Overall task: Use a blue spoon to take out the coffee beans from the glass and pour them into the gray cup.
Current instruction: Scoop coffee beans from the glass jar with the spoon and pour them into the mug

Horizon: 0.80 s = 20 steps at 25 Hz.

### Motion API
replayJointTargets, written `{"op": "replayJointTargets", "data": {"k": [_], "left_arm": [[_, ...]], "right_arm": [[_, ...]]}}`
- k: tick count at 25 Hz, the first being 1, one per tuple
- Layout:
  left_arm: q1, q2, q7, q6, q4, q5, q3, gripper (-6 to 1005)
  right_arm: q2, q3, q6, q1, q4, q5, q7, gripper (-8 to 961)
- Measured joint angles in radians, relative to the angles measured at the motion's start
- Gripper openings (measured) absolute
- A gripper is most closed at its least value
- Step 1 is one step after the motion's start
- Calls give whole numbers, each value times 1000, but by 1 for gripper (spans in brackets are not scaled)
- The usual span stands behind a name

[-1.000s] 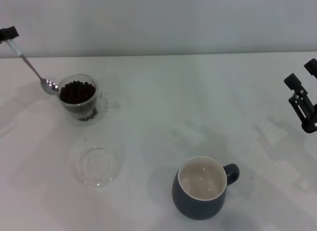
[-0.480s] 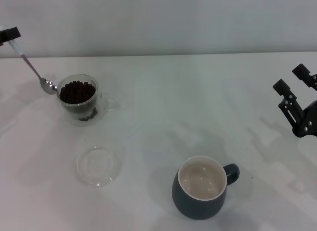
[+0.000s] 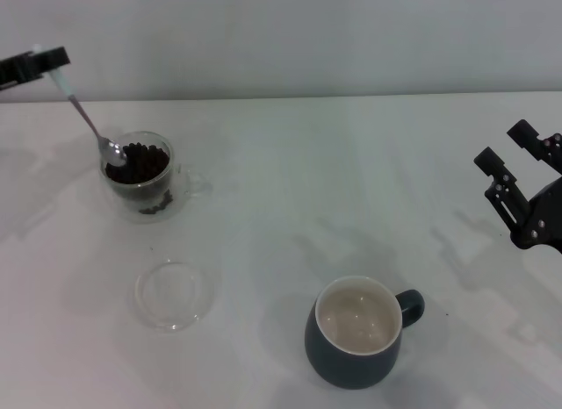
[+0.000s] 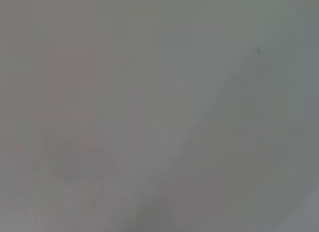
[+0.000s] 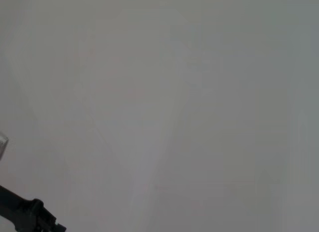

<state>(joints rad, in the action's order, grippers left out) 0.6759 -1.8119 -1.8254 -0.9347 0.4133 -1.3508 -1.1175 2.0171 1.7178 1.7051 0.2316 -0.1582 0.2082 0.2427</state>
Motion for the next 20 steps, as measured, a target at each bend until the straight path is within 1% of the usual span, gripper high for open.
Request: {"op": "replayJointTargets", "data": {"k": [2, 5, 12, 15, 20], "left_arm": [[2, -17, 1, 8, 1, -16, 0, 127], [3, -33, 1, 16, 6, -37, 2, 127], [-2, -54, 4, 53, 7, -53, 3, 127], [-11, -58, 7, 82, 8, -51, 5, 127], [-25, -70, 4, 91, 6, -46, 48, 127]], "right_arm": [[0, 0, 0, 0, 0, 1, 8, 444], [0, 0, -1, 0, 0, 1, 21, 444], [0, 0, -1, 0, 0, 1, 23, 444], [0, 0, -4, -1, 2, 1, 23, 444], [0, 0, -6, -2, 2, 0, 40, 444]]}}
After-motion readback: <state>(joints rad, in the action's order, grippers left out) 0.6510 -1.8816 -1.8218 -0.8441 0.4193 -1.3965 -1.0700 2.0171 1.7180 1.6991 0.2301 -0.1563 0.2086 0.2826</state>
